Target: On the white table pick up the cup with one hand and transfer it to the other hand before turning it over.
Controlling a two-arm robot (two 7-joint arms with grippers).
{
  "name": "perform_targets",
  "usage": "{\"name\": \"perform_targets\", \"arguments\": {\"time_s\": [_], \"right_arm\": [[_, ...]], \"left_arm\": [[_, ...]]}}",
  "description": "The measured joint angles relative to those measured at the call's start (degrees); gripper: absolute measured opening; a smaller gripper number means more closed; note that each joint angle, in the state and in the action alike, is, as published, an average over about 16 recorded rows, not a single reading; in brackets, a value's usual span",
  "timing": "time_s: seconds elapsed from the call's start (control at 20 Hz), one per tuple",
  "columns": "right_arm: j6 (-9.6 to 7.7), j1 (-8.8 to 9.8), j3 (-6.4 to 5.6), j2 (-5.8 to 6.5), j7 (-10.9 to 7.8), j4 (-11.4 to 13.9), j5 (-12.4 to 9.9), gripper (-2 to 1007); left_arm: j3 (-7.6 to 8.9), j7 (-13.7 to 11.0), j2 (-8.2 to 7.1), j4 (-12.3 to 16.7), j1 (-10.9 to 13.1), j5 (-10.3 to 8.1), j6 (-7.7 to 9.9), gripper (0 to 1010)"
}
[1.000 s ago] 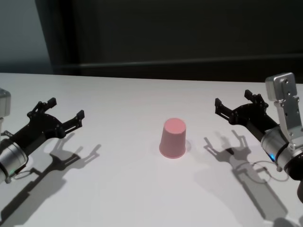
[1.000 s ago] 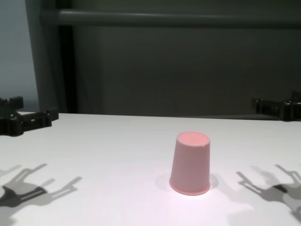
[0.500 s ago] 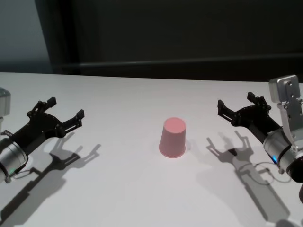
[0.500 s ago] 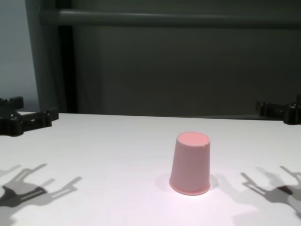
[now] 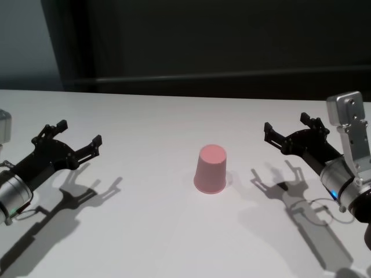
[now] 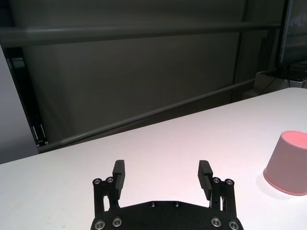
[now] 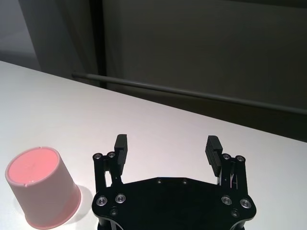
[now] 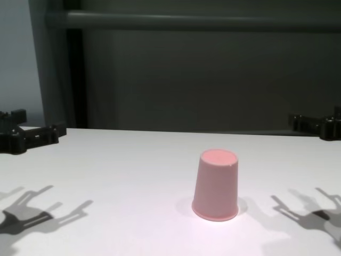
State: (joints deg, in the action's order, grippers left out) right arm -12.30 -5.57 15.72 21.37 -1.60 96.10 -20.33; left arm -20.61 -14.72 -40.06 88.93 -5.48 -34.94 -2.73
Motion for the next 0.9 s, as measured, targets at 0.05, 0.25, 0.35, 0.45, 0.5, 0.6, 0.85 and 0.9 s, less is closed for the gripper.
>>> {"name": "perform_targets", "arguments": {"time_s": [0.05,0.25,0.35,0.45,0.5,0.6,0.85,0.9], "right_arm": [[-0.01,-0.02,0.02,0.00,0.00,0.0,0.0,1000],[-0.03,-0.08,0.08,0.02,0.00,0.0,0.0,1000],[-0.04,-0.10,0.10,0.02,0.00,0.0,0.0,1000],[-0.05,-0.12,0.12,0.03,0.00,0.0,0.0,1000],[-0.06,-0.12,0.13,0.03,0.00,0.0,0.0,1000],[-0.07,-0.13,0.15,0.04,0.00,0.0,0.0,1000],[-0.09,-0.16,0.18,0.05,0.00,0.0,0.0,1000],[-0.09,-0.16,0.18,0.06,0.00,0.0,0.0,1000]], "left_arm": [[0.00,0.0,0.00,0.0,0.0,0.00,0.00,1003],[0.00,0.0,0.00,0.0,0.0,0.00,0.00,1003],[0.00,0.0,0.00,0.0,0.0,0.00,0.00,1003],[0.00,0.0,0.00,0.0,0.0,0.00,0.00,1003],[0.00,0.0,0.00,0.0,0.0,0.00,0.00,1003],[0.00,0.0,0.00,0.0,0.0,0.00,0.00,1003],[0.00,0.0,0.00,0.0,0.0,0.00,0.00,1003],[0.00,0.0,0.00,0.0,0.0,0.00,0.00,1003]]}}
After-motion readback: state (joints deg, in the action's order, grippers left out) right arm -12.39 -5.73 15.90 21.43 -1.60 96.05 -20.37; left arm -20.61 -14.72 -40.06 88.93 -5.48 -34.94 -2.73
